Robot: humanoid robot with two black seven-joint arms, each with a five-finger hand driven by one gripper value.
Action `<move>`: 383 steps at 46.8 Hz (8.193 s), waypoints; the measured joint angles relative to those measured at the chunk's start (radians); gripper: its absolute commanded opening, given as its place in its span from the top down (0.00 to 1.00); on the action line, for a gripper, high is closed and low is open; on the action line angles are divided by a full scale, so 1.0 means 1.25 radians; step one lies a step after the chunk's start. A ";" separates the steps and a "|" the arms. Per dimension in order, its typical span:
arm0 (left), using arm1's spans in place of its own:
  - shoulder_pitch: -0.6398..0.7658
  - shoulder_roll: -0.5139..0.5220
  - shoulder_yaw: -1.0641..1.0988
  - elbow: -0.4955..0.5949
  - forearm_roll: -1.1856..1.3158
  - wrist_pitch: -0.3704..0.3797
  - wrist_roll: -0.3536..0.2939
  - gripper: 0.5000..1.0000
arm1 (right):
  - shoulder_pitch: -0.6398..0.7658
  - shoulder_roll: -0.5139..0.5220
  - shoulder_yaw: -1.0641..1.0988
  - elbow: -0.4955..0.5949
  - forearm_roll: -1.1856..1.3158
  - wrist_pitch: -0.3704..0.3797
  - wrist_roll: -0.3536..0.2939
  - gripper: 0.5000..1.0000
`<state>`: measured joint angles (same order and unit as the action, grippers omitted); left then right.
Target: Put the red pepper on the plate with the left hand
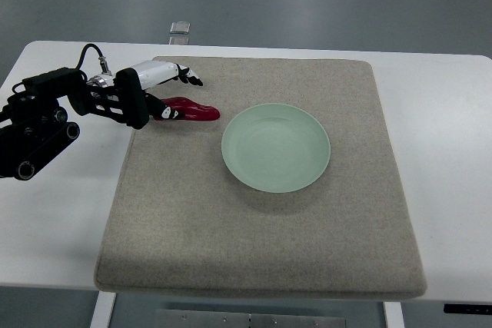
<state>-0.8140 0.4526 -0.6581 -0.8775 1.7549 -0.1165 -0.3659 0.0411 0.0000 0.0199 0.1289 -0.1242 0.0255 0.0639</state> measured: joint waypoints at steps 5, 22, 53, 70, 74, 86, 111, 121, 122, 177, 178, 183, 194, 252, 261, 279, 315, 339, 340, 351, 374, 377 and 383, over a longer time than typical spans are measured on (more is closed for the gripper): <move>0.001 0.000 0.002 0.000 0.003 0.000 -0.011 0.43 | 0.000 0.000 0.000 0.000 0.000 0.000 0.000 0.14; -0.001 0.008 0.042 0.003 0.033 0.037 -0.028 0.43 | 0.000 0.000 0.000 0.000 0.000 0.000 0.000 0.14; 0.000 0.009 0.044 0.008 0.036 0.048 -0.028 0.58 | 0.000 0.000 0.000 0.000 0.000 0.000 0.000 0.14; 0.000 0.008 0.044 0.008 0.034 0.048 -0.029 0.74 | 0.000 0.000 0.000 0.000 0.000 0.000 0.000 0.14; 0.002 0.008 0.044 0.009 0.034 0.049 -0.028 0.77 | 0.000 0.000 0.000 0.000 0.000 0.000 0.000 0.14; 0.003 0.007 0.044 0.008 0.033 0.053 -0.028 1.00 | 0.000 0.000 0.000 0.000 0.000 0.000 0.000 0.14; 0.003 0.004 0.074 0.008 0.033 0.115 -0.043 1.00 | 0.000 0.000 0.000 0.000 0.000 0.000 0.000 0.14; 0.002 0.000 0.074 0.000 0.023 0.144 -0.056 1.00 | 0.000 0.000 0.000 0.000 0.000 0.000 0.000 0.14; 0.002 0.000 0.073 -0.001 0.023 0.145 -0.056 1.00 | 0.000 0.000 0.000 0.000 0.000 0.000 0.000 0.14; -0.047 -0.128 0.128 -0.184 0.018 0.137 -0.056 1.00 | 0.000 0.000 0.000 0.000 0.000 0.000 0.000 0.14; -0.049 -0.130 0.132 -0.183 0.019 0.137 -0.056 1.00 | 0.000 0.000 0.000 0.000 0.000 0.000 0.000 0.14; -0.059 -0.134 0.156 -0.179 0.020 0.138 -0.056 1.00 | 0.000 0.000 0.000 0.000 0.000 0.000 0.000 0.14; -0.061 -0.144 0.179 -0.175 0.027 0.140 -0.056 1.00 | 0.000 0.000 0.000 0.000 0.000 0.000 0.000 0.14; -0.039 -0.138 0.185 -0.160 0.010 0.197 -0.055 0.02 | 0.000 0.000 0.000 0.000 0.000 0.000 0.000 0.14; -0.038 -0.135 0.177 -0.161 -0.059 0.199 -0.055 0.02 | 0.000 0.000 0.000 0.000 0.000 0.000 0.000 0.14; -0.045 -0.078 0.137 -0.160 -0.488 0.203 -0.055 0.01 | 0.000 0.000 0.000 0.000 0.000 0.000 0.000 0.14; -0.017 0.020 0.044 0.015 -1.380 0.127 -0.054 0.00 | -0.001 0.000 0.000 0.000 0.000 0.000 0.000 0.14; 0.026 0.000 -0.022 0.034 -1.519 0.120 -0.053 0.00 | 0.000 0.000 0.000 0.000 0.000 0.000 0.000 0.14; 0.026 0.000 -0.022 0.034 -1.523 0.120 -0.053 0.00 | 0.000 0.000 0.000 0.000 0.000 0.000 0.000 0.14; 0.044 -0.008 -0.021 0.034 -1.535 0.110 -0.051 0.00 | -0.001 0.000 0.000 0.000 0.000 0.006 0.000 0.14; 0.090 -0.030 -0.021 0.026 -1.534 0.093 -0.050 0.00 | -0.001 0.000 0.000 0.000 0.000 0.000 0.000 0.14; 0.094 -0.031 -0.021 0.025 -1.534 0.091 -0.050 0.00 | -0.001 0.000 0.000 0.000 0.000 0.001 0.000 0.14; 0.096 -0.031 -0.021 0.025 -1.534 0.087 -0.050 0.00 | 0.001 0.000 0.001 0.000 0.000 0.000 0.000 0.14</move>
<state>-0.6935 0.4142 -0.6841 -0.8459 -0.1626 -0.0076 -0.4279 0.0419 0.0000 0.0208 0.1289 -0.1243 0.0261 0.0641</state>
